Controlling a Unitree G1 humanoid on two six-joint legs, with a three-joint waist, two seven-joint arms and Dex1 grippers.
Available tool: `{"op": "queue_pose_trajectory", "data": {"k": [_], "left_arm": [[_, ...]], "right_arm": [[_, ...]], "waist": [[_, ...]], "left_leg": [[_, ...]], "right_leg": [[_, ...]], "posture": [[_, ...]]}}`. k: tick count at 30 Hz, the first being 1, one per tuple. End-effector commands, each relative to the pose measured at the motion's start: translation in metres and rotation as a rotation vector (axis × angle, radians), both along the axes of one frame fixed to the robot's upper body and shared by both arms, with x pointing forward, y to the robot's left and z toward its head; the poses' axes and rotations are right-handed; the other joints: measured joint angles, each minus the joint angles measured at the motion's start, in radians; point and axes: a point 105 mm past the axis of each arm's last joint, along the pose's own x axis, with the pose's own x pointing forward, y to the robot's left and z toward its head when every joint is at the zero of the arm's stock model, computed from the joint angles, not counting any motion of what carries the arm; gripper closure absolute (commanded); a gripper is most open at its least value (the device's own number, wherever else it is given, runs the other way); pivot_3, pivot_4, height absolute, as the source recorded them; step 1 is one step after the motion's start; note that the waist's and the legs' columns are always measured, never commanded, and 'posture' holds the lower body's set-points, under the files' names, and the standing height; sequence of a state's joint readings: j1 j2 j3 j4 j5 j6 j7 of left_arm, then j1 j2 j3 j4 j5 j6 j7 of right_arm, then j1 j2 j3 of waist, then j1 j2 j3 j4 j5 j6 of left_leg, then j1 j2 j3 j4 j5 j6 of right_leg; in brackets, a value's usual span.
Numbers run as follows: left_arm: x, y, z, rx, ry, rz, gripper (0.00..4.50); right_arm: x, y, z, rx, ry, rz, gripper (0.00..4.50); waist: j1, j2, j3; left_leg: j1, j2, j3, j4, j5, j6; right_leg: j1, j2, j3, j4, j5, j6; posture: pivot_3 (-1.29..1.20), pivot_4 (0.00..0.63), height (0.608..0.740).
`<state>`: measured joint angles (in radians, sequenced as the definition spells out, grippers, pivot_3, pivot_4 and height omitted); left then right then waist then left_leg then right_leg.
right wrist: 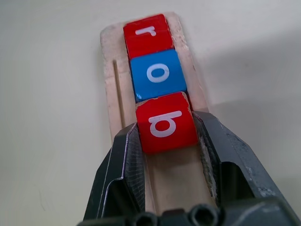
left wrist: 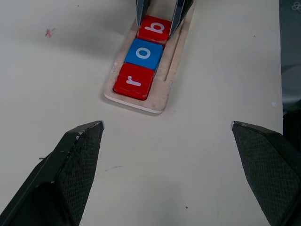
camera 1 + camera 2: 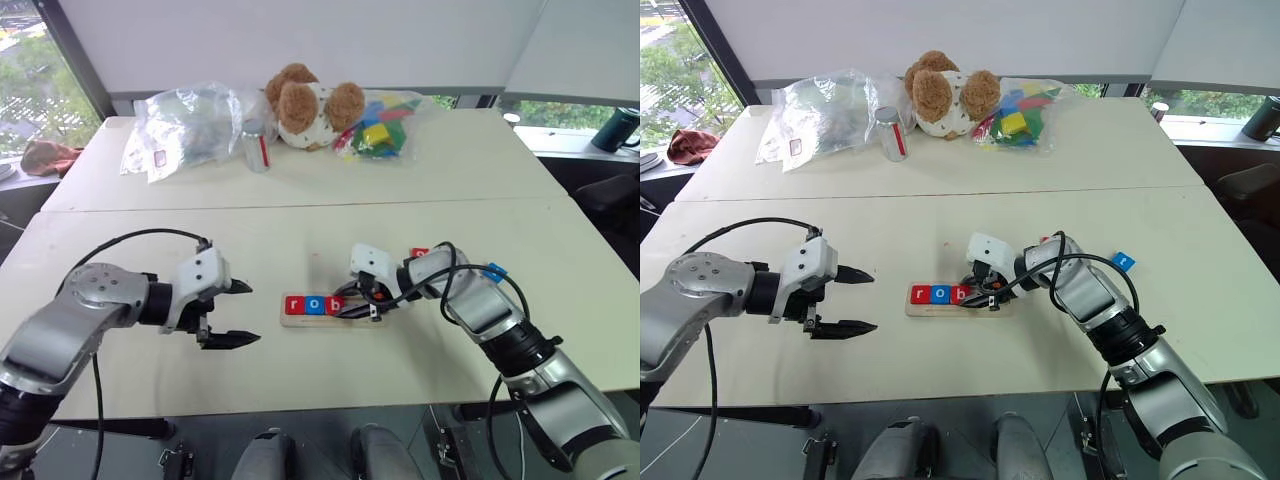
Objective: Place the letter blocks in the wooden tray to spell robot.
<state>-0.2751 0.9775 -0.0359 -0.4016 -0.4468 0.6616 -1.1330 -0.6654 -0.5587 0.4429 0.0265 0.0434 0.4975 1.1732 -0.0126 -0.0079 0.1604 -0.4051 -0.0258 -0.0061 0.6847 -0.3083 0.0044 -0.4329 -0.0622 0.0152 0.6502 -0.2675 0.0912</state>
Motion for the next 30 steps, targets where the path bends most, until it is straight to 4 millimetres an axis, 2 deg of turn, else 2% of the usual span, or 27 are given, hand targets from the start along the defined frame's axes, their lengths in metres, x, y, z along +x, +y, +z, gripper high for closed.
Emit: {"op": "queue_pose_trajectory", "data": {"k": [1,8,14,15,19,21,23,26,30], "left_arm": [[-0.001,-0.004,0.005,-0.010,-0.035,-0.014,0.00],[0.001,-0.005,0.003,-0.015,-0.041,-0.008,0.00],[0.003,-0.005,0.001,-0.016,-0.046,-0.005,0.00],[0.003,-0.004,0.000,-0.015,-0.047,-0.005,0.00],[0.007,-0.005,-0.001,-0.014,-0.055,-0.005,0.00],[0.009,-0.006,0.000,-0.017,-0.066,-0.010,0.00],[0.010,-0.008,0.004,-0.036,-0.080,-0.014,0.00],[0.009,-0.012,0.017,-0.104,-0.092,-0.015,0.00],[0.013,-0.016,0.032,-0.183,-0.116,-0.002,0.00]], "right_arm": [[0.000,0.006,0.006,0.016,-0.020,0.019,3.34],[0.003,0.007,0.007,0.024,-0.025,-0.003,3.34],[0.007,0.009,0.016,0.063,-0.041,-0.024,0.23],[0.008,0.010,0.020,0.075,-0.042,-0.028,0.05],[0.015,0.011,0.037,0.120,-0.070,-0.051,0.05],[0.019,0.006,0.050,0.143,-0.093,-0.079,0.05],[0.030,-0.009,0.069,0.183,-0.126,-0.176,0.05],[0.052,-0.053,0.094,0.218,-0.235,-0.460,0.05],[0.061,-0.113,0.090,0.266,-0.311,-0.916,0.05]], "waist": [[0.000,0.000,0.000],[-0.001,0.000,0.000],[-0.001,0.000,0.000],[-0.001,0.000,0.000],[-0.001,0.000,0.000],[0.000,0.000,0.000],[0.002,0.000,0.000],[0.004,0.000,0.000],[0.005,-0.001,-0.001]], "left_leg": [[0.000,0.000,0.000,0.000,0.000,-0.001],[0.000,0.000,0.000,0.000,0.000,-0.001],[0.000,0.000,0.000,0.000,0.001,-0.002],[0.000,0.000,0.000,0.000,0.001,-0.003],[0.000,0.000,0.000,0.000,0.001,-0.002],[0.000,0.000,0.000,0.000,0.001,-0.003],[0.000,0.000,0.000,0.000,0.002,-0.003],[0.000,0.000,0.000,0.000,0.002,-0.003],[-0.001,0.000,-0.001,0.000,0.002,-0.003]], "right_leg": [[0.000,0.000,0.000,0.000,0.000,0.000],[0.000,0.000,0.000,0.000,0.000,0.000],[0.000,0.000,0.000,0.000,0.000,0.000],[0.000,0.000,0.000,0.000,0.000,0.000],[0.000,0.000,0.000,0.000,0.000,0.000],[0.000,0.000,0.000,0.000,0.000,0.000],[0.000,0.000,0.000,0.000,0.000,0.000],[0.000,-0.001,0.000,0.000,0.000,0.000],[0.000,-0.001,0.000,0.000,0.000,0.000]], "posture": [[0.00,0.150,0.740],[0.00,0.150,0.740],[0.00,0.150,0.740],[0.00,0.150,0.740],[0.00,0.150,0.740],[0.00,0.150,0.740],[0.00,0.150,0.740],[0.00,0.150,0.740],[0.00,0.150,0.740]]}}
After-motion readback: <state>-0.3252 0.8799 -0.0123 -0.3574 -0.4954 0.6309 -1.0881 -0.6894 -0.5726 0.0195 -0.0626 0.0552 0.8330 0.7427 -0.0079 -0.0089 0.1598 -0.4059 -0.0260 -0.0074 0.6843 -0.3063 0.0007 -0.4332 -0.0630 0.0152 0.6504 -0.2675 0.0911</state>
